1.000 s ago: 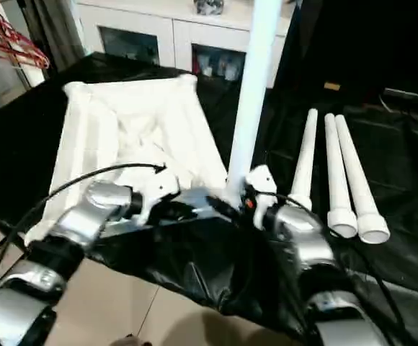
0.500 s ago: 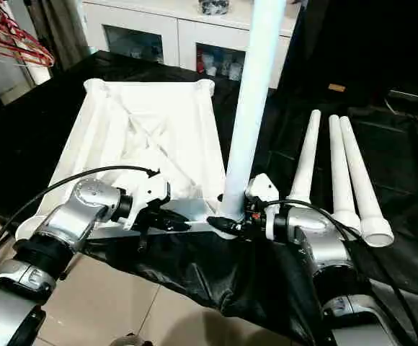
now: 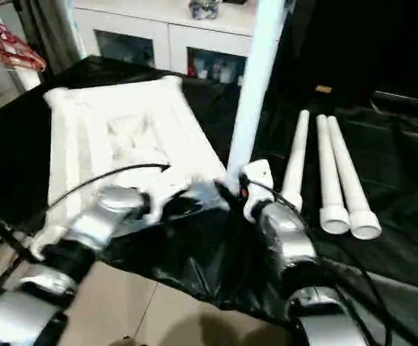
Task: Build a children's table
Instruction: Rotate leg to tighten
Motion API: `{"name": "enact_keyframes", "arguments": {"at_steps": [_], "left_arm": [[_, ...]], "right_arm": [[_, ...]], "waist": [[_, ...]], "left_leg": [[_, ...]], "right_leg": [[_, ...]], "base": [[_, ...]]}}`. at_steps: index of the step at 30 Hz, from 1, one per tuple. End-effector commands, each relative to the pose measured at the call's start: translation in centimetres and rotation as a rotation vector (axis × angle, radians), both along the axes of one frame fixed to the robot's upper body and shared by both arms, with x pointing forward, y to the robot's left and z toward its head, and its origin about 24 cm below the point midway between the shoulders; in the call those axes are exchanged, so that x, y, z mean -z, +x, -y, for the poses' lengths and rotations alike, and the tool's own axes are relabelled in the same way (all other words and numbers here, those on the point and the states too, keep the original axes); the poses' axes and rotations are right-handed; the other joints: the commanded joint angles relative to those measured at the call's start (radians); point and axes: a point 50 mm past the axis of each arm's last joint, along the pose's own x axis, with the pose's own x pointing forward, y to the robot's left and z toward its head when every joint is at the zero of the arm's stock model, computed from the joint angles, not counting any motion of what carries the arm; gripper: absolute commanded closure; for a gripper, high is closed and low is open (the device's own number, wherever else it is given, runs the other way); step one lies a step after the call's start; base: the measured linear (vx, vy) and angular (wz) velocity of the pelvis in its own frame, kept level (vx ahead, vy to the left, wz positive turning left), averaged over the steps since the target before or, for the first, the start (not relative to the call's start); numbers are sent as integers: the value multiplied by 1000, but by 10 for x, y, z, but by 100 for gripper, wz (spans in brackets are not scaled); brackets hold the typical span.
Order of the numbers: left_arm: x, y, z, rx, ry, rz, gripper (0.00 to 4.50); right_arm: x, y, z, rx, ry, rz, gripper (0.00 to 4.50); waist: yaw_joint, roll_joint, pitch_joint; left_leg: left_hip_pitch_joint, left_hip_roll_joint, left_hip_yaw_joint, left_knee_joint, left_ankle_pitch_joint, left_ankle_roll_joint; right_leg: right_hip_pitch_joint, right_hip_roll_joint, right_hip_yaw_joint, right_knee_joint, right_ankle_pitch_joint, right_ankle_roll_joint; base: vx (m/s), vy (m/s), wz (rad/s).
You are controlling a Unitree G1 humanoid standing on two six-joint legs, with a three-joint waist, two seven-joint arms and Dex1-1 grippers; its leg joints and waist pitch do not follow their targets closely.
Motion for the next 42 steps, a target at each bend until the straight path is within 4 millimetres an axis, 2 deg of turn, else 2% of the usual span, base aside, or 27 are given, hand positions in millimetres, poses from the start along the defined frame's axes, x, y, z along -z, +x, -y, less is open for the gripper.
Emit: {"name": "enact_keyframes", "arguments": {"at_steps": [1,2,3,4,5,7,8,11,15,17,20,21,24,26,29,31,35,36,37,39,40,42], "left_arm": [[-12,-3,23,55,-99,45,450],[-12,-3,22,58,-97,46,450],[-12,-3,20,69,-94,48,450],[-13,-3,19,85,-95,50,450],[-13,-3,19,85,-95,50,450],[-14,-4,15,111,-91,43,450],[-14,-5,13,129,-87,34,450],[-13,-5,7,180,-65,20,450],[-14,-6,0,224,-53,-6,450],[-14,-8,-6,266,-49,-38,450],[-15,-9,-12,300,-41,-62,450],[-16,-9,-14,304,-38,-65,450],[-16,-9,-16,314,-39,-73,450],[-16,-9,-17,317,-37,-75,450],[-16,-9,-17,320,-33,-78,450],[-16,-8,-18,311,-34,-74,450],[-14,-4,-11,227,-48,-43,450],[-13,-2,-6,176,-57,-28,450],[-13,-1,-3,148,-63,-22,450],[-11,1,4,87,-62,-19,450],[-11,1,9,75,-62,-15,450],[-11,2,19,37,-60,4,450]], "right_arm": [[22,-14,-18,-71,13,-106,119],[21,-13,-17,-73,13,-101,103],[19,-12,-14,-77,5,-86,100],[16,-11,-12,-96,-3,-73,92],[16,-11,-12,-96,-3,-73,79],[12,-11,-7,-152,-16,-52,79],[10,-12,-4,-208,-25,-42,79],[4,-19,5,-360,-35,-30,79],[-1,-26,16,-483,-33,-42,79],[-2,-31,24,-552,-74,-43,79],[-2,-34,30,-608,-92,-63,79],[-3,-35,30,-630,-88,-66,103],[-6,-36,30,-658,-61,-72,103],[-7,-36,30,-662,-55,-71,139],[-8,-35,27,-658,-39,-65,146],[-6,-35,22,-640,-9,-67,172],[4,-37,13,-560,27,-95,178],[10,-39,8,-521,18,-99,179],[15,-38,5,-472,0,-103,180],[23,-34,-1,-350,-34,-117,180],[27,-31,-3,-276,-50,-123,180],[30,-24,-11,-148,-50,-136,180]], "waist": [[1,-14,-51],[1,-14,-52],[3,-1,-52],[0,-7,-53],[2,-8,-54],[4,-5,-55],[5,2,-55],[12,0,-58],[16,2,-62],[15,2,-62],[14,1,-62],[13,2,-60],[13,3,-60],[14,4,-60],[14,5,-62],[14,7,-62],[14,6,-59],[14,-10,-57],[9,-11,-53],[6,-10,-51],[1,-14,-48],[-8,-13,-45]], "left_leg": [[3,68,-27,-72,-204,55],[4,69,-26,-71,-197,58],[4,69,-27,-71,-196,57],[1,68,-26,-71,-195,59],[1,68,-25,-70,-191,61],[1,68,-24,-68,-181,65],[1,67,-23,-67,-188,69],[-2,67,-21,-62,-158,96],[-4,73,-22,-59,-129,115],[-5,72,-21,-57,-128,118],[-6,71,-20,-57,-135,118],[-6,71,-20,-57,-143,116],[-4,72,-21,-58,-150,109],[-3,73,-21,-59,-151,108],[-3,73,-22,-58,-144,104],[-3,73,-22,-59,-147,103],[-2,74,-23,-61,-161,93],[-1,74,-23,-63,-159,91],[3,73,-23,-65,-182,77],[7,71,-25,-69,-205,57],[5,71,-27,-72,-213,47],[8,68,-29,-74,-247,30]], "right_leg": [[35,-116,69,-97,-394,-125],[34,-116,69,-93,-361,-134],[34,-116,70,-91,-347,-141],[38,-115,69,-91,-327,-146],[38,-115,69,-89,-316,-150],[40,-115,69,-86,-289,-162],[42,-111,68,-86,-268,-169],[46,-109,68,-80,-219,-176],[48,-106,64,-67,-141,-202],[49,-107,63,-66,-127,-212],[49,-109,62,-68,-147,-217],[47,-108,62,-70,-164,-215],[48,-107,63,-72,-183,-212],[47,-108,63,-72,-182,-214],[47,-107,63,-68,-158,-222],[47,-108,62,-69,-158,-224],[46,-110,62,-72,-184,-219],[44,-113,64,-72,-223,-206],[39,-115,64,-83,-284,-193],[37,-116,65,-92,-360,-172],[37,-115,64,-94,-391,-158],[32,-116,63,-102,-455,-139]], "base": [[0,0,0],[0,0,0],[0,0,0],[0,0,0],[0,0,0],[0,0,0],[0,0,0],[0,0,0],[0,0,0],[0,0,0],[0,0,0],[0,0,0],[0,0,0],[0,0,0],[0,0,0],[0,0,0],[0,0,0],[0,0,0],[0,0,0],[0,0,0],[0,0,0],[0,0,0]]}}
